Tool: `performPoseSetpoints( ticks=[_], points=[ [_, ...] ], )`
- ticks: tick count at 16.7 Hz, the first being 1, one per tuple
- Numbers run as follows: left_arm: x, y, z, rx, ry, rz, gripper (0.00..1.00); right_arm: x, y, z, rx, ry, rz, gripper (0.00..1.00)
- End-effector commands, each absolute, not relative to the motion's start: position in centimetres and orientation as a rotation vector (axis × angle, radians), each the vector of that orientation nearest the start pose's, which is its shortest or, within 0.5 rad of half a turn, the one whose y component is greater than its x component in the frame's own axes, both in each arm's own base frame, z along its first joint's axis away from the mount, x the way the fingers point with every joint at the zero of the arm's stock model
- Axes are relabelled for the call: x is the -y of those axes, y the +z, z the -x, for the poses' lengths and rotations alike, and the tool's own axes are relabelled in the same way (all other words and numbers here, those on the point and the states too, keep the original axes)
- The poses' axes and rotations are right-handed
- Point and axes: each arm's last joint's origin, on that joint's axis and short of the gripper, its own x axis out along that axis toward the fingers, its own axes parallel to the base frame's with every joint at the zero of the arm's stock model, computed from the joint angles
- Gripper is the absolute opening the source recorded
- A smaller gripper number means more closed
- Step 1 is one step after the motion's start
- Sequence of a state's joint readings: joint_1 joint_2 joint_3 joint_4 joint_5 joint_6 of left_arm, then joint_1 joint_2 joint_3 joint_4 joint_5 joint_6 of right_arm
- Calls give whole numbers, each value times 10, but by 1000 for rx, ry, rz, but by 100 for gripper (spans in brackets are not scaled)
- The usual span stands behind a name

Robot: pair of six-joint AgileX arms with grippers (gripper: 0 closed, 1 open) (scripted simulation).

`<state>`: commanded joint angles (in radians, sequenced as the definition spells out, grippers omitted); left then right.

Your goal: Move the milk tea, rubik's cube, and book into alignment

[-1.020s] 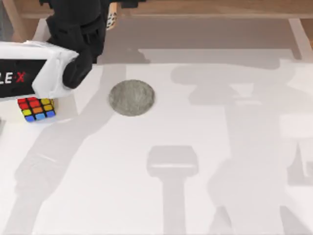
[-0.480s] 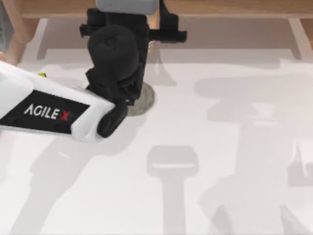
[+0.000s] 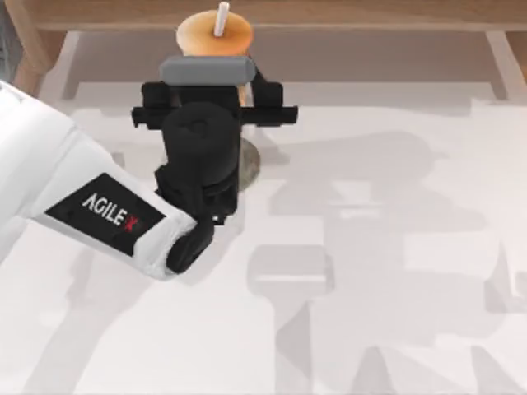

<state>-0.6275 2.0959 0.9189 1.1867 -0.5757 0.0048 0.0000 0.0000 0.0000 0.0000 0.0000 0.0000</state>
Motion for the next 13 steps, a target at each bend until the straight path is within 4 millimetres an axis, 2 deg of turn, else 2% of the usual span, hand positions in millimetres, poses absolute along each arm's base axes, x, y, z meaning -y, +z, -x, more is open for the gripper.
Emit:
performPoseSetpoints(
  ticks=[4, 10, 13],
  points=[
    [220, 124, -336, 5, -32, 12, 0, 1, 160, -106, 0, 0, 0, 100],
    [219, 98, -336, 3, -28, 14, 0, 1, 160, -106, 0, 0, 0, 100],
    [219, 95, -336, 0, -28, 12, 0, 1, 160, -106, 0, 0, 0, 100]
  ],
)
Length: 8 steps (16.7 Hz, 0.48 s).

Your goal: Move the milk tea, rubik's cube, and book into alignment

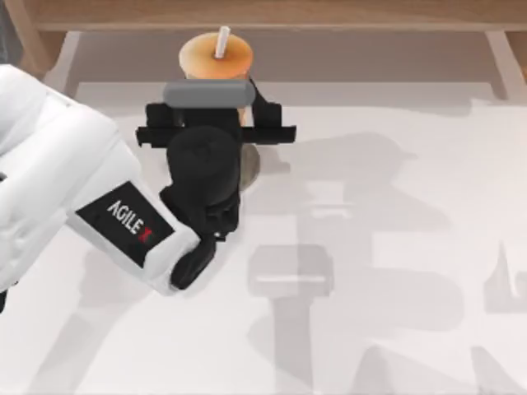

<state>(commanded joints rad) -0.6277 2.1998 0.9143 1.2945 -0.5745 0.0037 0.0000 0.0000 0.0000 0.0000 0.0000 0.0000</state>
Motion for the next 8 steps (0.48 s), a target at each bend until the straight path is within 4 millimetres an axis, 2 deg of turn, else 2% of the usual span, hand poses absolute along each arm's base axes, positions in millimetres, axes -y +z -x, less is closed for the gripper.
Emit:
performPoseSetpoints(
  ticks=[1, 8],
  points=[
    [219, 95, -336, 0, -28, 12, 0, 1, 160, -106, 0, 0, 0, 100],
    [219, 95, -336, 0, -28, 12, 53, 1, 160, -106, 0, 0, 0, 100]
  ],
)
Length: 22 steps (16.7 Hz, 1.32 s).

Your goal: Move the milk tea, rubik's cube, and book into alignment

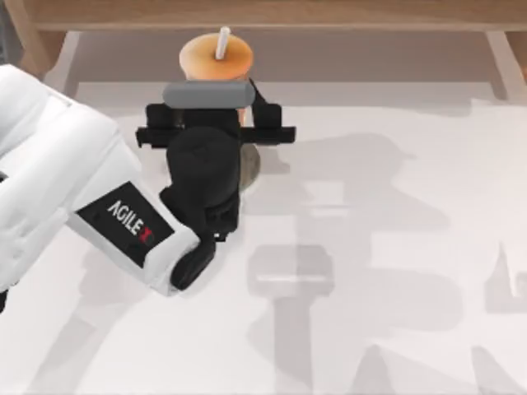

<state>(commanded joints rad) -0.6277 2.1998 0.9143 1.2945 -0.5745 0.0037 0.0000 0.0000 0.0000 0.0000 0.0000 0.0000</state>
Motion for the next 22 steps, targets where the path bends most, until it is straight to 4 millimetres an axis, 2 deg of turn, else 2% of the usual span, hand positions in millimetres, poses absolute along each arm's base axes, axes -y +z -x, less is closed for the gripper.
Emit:
performPoseSetpoints(
  ticks=[6, 16, 22],
  points=[
    [219, 95, -336, 0, -28, 12, 98, 1, 160, -106, 0, 0, 0, 100],
    [219, 96, -335, 2, -29, 13, 100, 1, 160, -106, 0, 0, 0, 100],
    [218, 95, -307, -1, -29, 11, 100, 1, 160, -106, 0, 0, 0, 100]
  ],
)
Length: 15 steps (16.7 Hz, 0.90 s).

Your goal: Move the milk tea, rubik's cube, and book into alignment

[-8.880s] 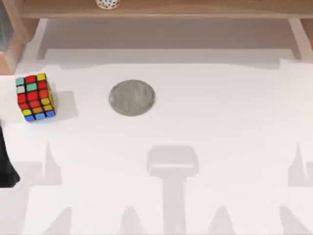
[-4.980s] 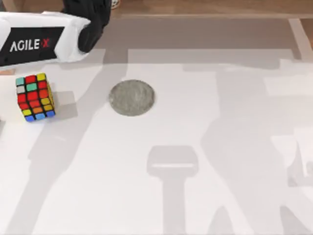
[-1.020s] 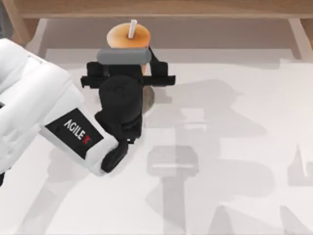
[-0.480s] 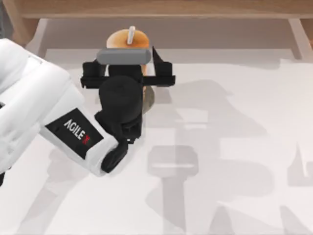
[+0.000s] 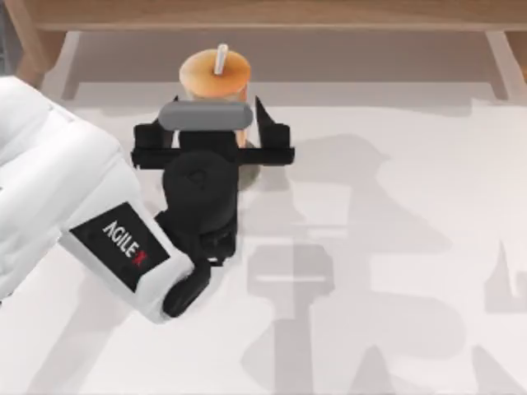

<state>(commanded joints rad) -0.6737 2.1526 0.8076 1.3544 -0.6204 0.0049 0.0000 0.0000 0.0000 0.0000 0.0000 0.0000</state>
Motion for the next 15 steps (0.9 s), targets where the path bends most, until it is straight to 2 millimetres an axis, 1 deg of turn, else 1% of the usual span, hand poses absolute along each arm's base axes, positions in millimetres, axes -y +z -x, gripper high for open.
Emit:
performPoseSetpoints(
  ticks=[4, 6, 8, 10, 11, 13, 15],
  points=[
    [217, 94, -308, -3, -25, 10, 100, 1, 160, -106, 0, 0, 0, 100],
    [218, 97, -306, -6, -27, 9, 100, 1, 160, -106, 0, 0, 0, 100],
    [218, 109, -302, -7, -26, 8, 100, 1, 160, -106, 0, 0, 0, 100],
    [217, 132, -297, 13, -23, 22, 100, 1, 160, -106, 0, 0, 0, 100],
    [216, 139, -295, 13, -23, 22, 100, 1, 160, -106, 0, 0, 0, 100],
    [217, 144, -289, 0, -23, 12, 100, 1, 160, -106, 0, 0, 0, 100],
    [217, 144, -288, -3, -25, 10, 100, 1, 160, -106, 0, 0, 0, 100]
  ],
)
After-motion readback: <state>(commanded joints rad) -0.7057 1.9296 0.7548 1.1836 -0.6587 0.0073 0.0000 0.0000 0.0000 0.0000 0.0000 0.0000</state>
